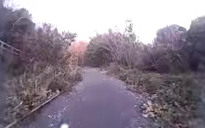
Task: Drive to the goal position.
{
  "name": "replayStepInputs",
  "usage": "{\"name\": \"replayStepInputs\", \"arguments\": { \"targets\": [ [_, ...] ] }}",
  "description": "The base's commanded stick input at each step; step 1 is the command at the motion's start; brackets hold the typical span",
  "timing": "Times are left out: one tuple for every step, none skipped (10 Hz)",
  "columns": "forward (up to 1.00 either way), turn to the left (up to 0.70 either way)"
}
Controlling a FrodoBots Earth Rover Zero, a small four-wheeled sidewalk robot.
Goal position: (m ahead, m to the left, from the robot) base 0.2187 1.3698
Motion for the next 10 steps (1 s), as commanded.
{"name": "replayStepInputs", "arguments": {
  "targets": [
    [0.70,0.00],
    [0.70,0.00],
    [0.70,0.00],
    [0.70,0.00],
    [0.70,-0.10],
    [0.70,-0.34],
    [0.70,-0.17],
    [0.70,-0.06],
    [0.70,-0.01],
    [0.70,0.00]
  ]
}}
